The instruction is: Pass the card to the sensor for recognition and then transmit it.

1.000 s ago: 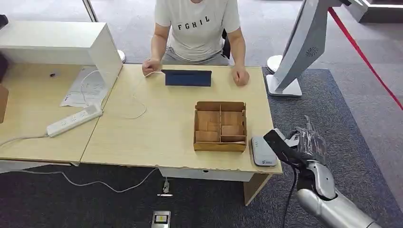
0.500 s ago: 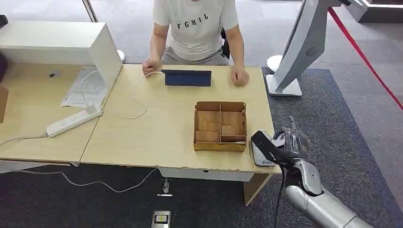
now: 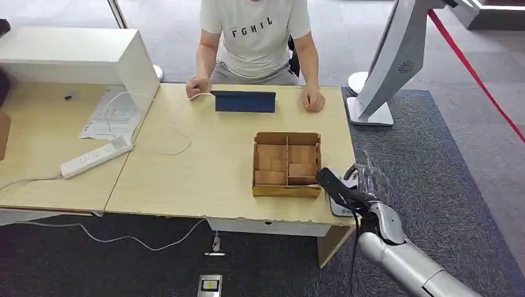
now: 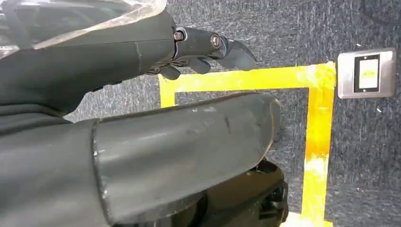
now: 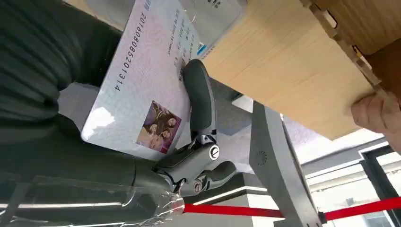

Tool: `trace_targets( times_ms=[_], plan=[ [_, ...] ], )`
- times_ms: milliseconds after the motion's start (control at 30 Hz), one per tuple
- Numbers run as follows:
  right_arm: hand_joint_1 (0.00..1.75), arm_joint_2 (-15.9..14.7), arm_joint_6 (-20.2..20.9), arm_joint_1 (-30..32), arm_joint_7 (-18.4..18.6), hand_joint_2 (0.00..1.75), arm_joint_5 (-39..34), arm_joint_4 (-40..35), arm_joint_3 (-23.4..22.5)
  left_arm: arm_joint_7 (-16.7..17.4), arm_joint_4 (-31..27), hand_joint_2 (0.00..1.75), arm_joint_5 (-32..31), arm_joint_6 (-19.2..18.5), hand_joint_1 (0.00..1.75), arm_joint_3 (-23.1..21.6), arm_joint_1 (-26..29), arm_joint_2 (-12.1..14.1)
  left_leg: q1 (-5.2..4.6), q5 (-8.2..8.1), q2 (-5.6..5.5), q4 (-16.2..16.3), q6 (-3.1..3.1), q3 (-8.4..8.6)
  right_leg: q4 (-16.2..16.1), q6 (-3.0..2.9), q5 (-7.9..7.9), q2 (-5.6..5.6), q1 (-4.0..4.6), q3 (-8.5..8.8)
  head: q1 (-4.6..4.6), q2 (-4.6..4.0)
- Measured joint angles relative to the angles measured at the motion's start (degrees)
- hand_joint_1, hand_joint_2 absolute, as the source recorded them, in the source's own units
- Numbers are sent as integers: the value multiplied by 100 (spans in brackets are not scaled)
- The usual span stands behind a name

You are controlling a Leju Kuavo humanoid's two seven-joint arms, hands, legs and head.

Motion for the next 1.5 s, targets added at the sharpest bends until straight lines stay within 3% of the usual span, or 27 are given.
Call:
trace_targets(
  times_ms=[367, 967, 1233, 1500],
  plan=[
    [175, 400, -29, -169, -380, 175, -476, 899, 63, 46, 2, 0, 203, 229, 0, 61, 17, -85, 0, 0, 1, 0, 0, 0, 0, 0, 0, 0, 0, 0, 0, 0],
    [175, 654, 201, -189, -907, 175, -896, 1664, 105, 236, 2, 0, 297, 492, 0, 87, 18, -88, 0, 0, 3, 0, 0, 3, -1, 0, 0, 0, 0, -1, 0, 0],
    [175, 783, 302, -201, -990, 175, -1018, 1946, 114, 201, 0, 0, 308, 546, 0, 90, 16, -90, 1, 0, 4, 0, 0, 11, -1, -1, 1, 1, 1, 5, 2, 0],
    [175, 818, 109, -213, -1003, 175, -1043, 2088, 114, 89, 2, 0, 280, 409, 0, 92, 16, -90, 0, 2, 6, 0, 0, 19, -3, 0, 6, 1, 1, 14, 2, 0]
  ],
)
